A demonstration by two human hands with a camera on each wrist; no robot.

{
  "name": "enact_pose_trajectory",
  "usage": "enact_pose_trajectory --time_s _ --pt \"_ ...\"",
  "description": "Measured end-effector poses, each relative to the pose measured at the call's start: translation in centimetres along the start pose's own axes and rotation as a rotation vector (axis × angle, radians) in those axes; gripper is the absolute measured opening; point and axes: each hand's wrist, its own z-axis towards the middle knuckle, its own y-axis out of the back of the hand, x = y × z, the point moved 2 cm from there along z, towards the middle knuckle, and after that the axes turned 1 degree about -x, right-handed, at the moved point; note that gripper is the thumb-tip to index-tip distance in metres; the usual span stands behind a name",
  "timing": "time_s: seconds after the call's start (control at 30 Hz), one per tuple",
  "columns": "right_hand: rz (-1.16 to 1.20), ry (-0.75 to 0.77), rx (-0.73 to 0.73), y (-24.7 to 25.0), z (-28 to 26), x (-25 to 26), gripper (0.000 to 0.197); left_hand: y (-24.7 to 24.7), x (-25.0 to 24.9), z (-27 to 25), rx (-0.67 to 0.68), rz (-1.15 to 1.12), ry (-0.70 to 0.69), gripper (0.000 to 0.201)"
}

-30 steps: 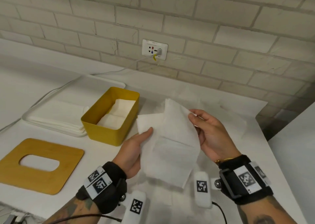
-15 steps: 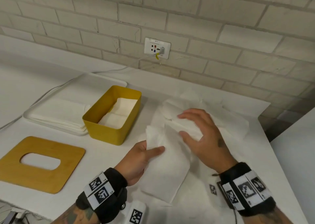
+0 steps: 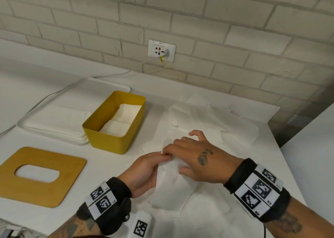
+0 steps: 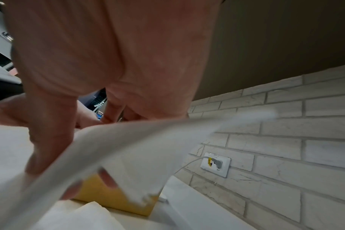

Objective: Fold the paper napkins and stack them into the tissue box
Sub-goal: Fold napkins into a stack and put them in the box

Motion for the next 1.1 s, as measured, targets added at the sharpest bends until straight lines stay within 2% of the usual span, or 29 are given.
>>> enact_pose_trajectory --time_s 0.07,0.17,0.23,0.3,0.4,0.47,0.5,0.53,0.6,0.7,0.83,0.97,1.1 --pt "0.033 -0.023 -0.011 0.0 -0.1 -0.2 0.038 0.2 0.3 0.1 -0.020 -0.013 0.009 0.042" --pt "0.125 -0.081 -0.018 0.3 -0.3 -0.6 0.012 0.6 0.5 0.3 -0.059 -0.041 0.000 0.040" --pt "0.322 -0.149 -0.022 1.3 -0.7 -0.8 0.007 0.8 0.1 0.4 -0.069 -0.038 -0.035 0.038" --pt "0.641 -0.211 -0.068 2.3 -1.2 -1.1 0.009 0.9 -0.3 0.2 -0.070 -0.062 -0.087 0.047" --pt "1.178 -0.237 -0.284 2.9 -1.6 -1.2 0.015 1.3 -0.3 -0.1 -0.002 -0.163 -0.191 0.063" --pt "1.497 -0.305 -0.469 1.9 -1.3 -1.3 0.014 1.3 -0.2 0.3 -0.041 -0.164 -0.203 0.048" --pt "1.609 -0.369 -0.561 1.1 -1.0 -1.3 0.014 1.1 -0.2 0.5 -0.094 -0.178 -0.195 0.036" --pt "1.678 -0.455 -0.641 0.1 -0.8 -1.2 0.013 0.9 -0.3 0.6 -0.128 -0.198 -0.176 0.033" --pt "1.687 -0.634 -0.727 -2.1 -0.4 -0.7 0.008 0.3 -0.7 0.5 -0.139 -0.214 -0.140 0.037" --pt "1.667 -0.811 -0.745 -4.9 -0.2 0.3 0.017 -0.1 -1.1 0.2 -0.138 -0.195 -0.148 0.041" --pt "1.685 -0.895 -0.837 -6.7 -0.2 1.6 0.023 0.3 -0.7 0.4 -0.146 -0.190 -0.156 0.054" --pt "1.681 -0.982 -0.973 -7.7 0.3 2.4 0.017 -0.1 -0.4 0.7 -0.129 -0.234 -0.160 0.059" --pt "1.661 -1.029 -1.048 -8.0 0.8 2.9 0.017 -0.3 -0.6 0.8 -0.122 -0.235 -0.194 0.076"
